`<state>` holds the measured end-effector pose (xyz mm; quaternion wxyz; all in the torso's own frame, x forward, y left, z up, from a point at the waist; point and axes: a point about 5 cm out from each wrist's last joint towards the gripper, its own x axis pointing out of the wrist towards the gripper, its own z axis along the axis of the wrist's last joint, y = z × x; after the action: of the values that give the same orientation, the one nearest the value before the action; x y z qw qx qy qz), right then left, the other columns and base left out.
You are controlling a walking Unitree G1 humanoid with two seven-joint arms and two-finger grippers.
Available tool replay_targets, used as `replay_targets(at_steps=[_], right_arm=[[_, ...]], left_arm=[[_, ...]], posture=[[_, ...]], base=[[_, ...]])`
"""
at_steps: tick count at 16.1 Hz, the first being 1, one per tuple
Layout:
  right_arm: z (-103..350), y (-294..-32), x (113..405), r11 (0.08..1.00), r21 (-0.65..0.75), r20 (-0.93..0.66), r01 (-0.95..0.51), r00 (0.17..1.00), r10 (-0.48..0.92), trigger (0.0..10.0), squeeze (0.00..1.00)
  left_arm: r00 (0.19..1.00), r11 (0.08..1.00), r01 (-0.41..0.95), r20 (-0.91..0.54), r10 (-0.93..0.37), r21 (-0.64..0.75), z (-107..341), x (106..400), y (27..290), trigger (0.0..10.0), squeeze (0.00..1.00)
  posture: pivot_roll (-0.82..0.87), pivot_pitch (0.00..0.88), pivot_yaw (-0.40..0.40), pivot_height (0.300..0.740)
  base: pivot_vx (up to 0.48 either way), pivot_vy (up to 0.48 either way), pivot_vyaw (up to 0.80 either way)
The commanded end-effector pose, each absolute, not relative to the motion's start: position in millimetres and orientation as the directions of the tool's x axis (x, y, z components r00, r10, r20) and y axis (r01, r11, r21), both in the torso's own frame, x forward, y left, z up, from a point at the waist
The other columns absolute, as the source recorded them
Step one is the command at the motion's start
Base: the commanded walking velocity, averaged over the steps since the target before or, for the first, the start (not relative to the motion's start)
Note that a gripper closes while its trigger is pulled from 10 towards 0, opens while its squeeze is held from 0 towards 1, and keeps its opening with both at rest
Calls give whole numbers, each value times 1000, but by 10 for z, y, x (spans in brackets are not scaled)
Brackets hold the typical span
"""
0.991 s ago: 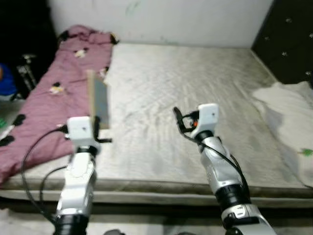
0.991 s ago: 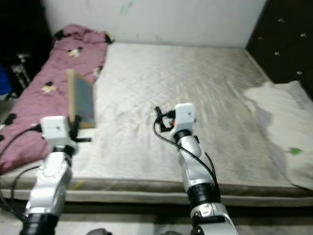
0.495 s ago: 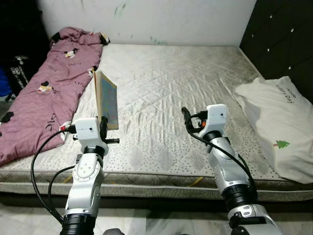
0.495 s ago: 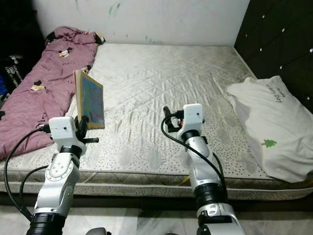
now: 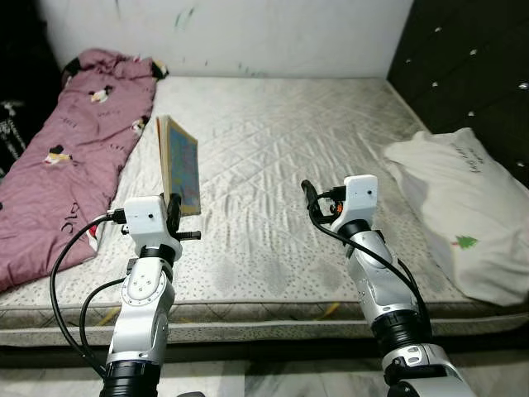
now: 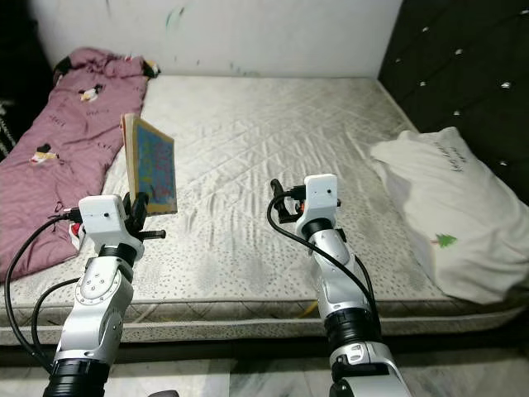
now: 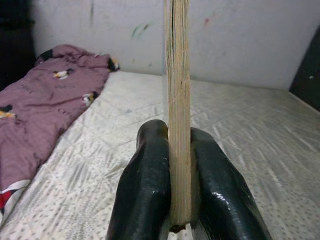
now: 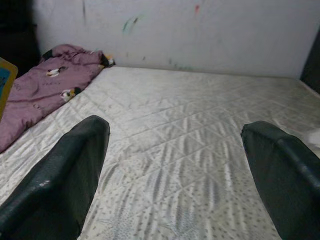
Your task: Clean up the room
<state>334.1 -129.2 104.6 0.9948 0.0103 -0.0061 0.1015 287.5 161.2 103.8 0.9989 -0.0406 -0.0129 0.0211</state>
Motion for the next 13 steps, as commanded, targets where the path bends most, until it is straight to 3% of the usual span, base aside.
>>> replay_targets(at_steps=[1, 6, 12, 13], right_arm=[[1104, -1280, 3372, 979, 17, 29, -202, 979, 201, 10000, 0], [1104, -1284, 3374, 980, 19, 28, -198, 980, 198, 10000, 0], [1099, -1292, 3375, 981, 21, 24, -194, 981, 193, 10000, 0], [1094, -1295, 3378, 981, 24, 20, -192, 981, 192, 10000, 0]], left_arm=[[995, 996, -28, 90, 35, -81, 1172, 2905, 1619, 10000, 0], [997, 996, -37, 68, 43, -82, 1147, 2913, 1618, 10000, 0], [996, 995, -58, 56, 63, -85, 1135, 2921, 1629, 10000, 0], [996, 995, -60, 56, 65, -85, 1135, 2921, 1630, 10000, 0]], posture=[[-8, 0, -12, 740], [-8, 0, -12, 740], [-7, 0, -13, 740], [-7, 0, -13, 740]], base=[[349, 0, 0], [316, 0, 0], [0, 0, 0], [0, 0, -800]])
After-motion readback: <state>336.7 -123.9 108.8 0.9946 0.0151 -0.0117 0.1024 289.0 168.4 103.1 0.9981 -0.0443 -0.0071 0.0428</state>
